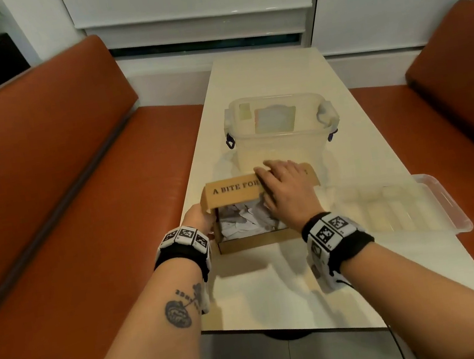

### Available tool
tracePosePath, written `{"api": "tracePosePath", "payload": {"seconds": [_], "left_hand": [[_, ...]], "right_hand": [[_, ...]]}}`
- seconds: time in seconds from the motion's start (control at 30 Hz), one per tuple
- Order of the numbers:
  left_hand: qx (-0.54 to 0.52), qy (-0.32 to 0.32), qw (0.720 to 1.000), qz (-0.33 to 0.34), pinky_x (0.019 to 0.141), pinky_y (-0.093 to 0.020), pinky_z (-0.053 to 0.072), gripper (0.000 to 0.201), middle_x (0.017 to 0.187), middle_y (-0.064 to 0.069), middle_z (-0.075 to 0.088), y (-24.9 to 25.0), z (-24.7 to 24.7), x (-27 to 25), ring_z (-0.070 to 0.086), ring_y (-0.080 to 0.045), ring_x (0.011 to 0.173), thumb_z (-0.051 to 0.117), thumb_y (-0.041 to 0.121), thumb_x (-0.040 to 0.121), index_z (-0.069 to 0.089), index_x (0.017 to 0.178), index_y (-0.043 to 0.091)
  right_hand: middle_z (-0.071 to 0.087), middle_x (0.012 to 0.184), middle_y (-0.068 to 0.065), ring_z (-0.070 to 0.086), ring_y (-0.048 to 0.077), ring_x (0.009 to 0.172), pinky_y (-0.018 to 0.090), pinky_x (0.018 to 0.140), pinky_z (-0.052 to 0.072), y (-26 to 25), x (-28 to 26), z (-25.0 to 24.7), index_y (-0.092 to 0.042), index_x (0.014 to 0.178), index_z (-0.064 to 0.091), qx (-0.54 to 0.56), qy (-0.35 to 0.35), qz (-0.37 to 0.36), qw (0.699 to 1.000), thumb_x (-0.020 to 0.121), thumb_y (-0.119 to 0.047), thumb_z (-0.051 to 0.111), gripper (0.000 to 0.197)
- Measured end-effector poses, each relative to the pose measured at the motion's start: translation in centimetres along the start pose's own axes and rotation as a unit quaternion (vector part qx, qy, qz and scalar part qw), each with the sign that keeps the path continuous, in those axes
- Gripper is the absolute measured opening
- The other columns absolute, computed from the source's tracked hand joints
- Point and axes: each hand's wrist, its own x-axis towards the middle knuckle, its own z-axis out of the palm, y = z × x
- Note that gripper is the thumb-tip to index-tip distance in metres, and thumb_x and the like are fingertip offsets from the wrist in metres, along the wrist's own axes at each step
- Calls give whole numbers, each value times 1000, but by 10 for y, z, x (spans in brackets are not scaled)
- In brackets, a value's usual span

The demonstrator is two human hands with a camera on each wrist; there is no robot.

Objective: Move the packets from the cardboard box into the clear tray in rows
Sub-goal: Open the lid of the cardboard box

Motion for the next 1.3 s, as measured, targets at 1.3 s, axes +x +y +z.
{"api": "tracePosePath", "payload": {"seconds": [1.3], "left_hand": [[75, 118, 978, 152, 63, -35, 60, 51, 130, -17, 53, 22, -5, 23, 60, -34, 106, 42, 38, 100, 43, 135, 1]], "right_hand": [[58, 108, 22, 48, 28, 84, 31, 71, 37, 71, -2, 13, 0, 114, 47, 234, -48, 463, 854, 93, -1, 33, 26]]}}
